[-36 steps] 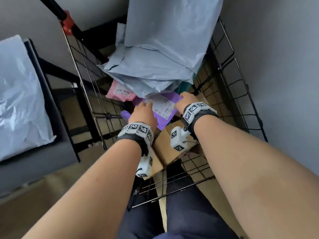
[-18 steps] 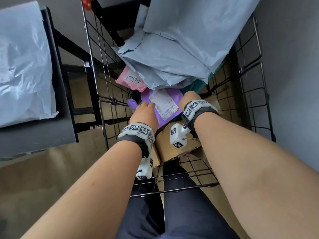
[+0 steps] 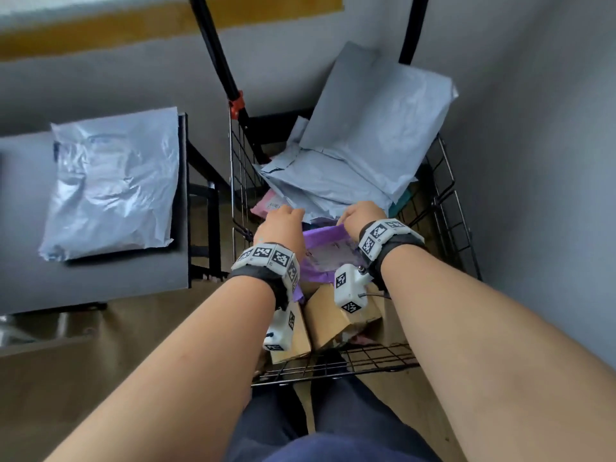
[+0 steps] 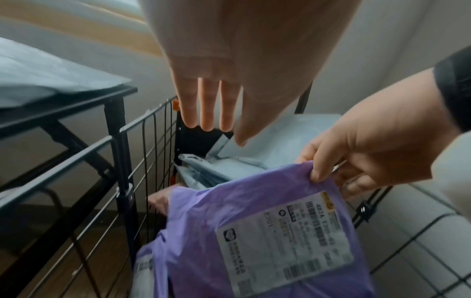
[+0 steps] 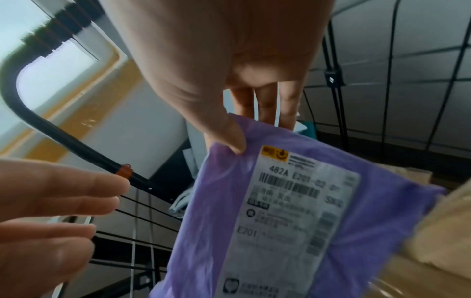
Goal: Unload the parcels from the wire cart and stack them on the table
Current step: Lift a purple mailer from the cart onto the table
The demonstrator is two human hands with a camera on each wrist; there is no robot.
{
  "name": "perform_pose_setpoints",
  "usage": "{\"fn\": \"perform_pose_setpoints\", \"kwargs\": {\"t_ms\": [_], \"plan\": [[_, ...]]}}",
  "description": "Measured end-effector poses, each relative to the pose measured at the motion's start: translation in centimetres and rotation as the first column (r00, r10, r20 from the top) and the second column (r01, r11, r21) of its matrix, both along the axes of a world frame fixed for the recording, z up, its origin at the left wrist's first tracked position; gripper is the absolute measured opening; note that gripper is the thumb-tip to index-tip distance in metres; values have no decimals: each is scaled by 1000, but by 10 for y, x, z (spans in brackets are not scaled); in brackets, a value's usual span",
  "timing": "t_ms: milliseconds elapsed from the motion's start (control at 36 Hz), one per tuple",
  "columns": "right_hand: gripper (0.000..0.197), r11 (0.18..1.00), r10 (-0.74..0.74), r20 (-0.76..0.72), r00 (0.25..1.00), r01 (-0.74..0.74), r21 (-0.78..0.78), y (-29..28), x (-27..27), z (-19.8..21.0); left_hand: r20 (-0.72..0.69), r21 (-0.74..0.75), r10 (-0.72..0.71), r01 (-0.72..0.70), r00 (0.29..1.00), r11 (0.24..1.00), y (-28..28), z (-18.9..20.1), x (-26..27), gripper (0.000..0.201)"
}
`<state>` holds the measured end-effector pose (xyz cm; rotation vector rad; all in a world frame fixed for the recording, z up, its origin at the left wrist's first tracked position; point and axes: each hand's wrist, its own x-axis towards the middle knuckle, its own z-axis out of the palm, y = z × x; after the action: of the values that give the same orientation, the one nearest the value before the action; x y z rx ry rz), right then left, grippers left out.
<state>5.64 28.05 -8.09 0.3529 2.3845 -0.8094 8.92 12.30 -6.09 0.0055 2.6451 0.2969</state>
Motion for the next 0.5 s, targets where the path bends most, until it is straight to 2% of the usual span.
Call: {"fn": "perform_pose_setpoints", "kwargs": {"t_ms": [139, 333, 500], "plan": [[27, 998, 50, -122, 991, -54, -27, -15, -7, 46, -118, 47, 49, -44, 992, 998, -8, 29, -1, 55], [28, 995, 56, -320, 946, -78, -59, -46, -10, 96, -209, 0, 92, -95, 974, 996, -30, 67, 10, 29], [29, 991, -69, -381, 922, 21, -129, -75, -2, 112, -329, -2, 163, -173, 930, 985, -67, 91, 29, 26]]}}
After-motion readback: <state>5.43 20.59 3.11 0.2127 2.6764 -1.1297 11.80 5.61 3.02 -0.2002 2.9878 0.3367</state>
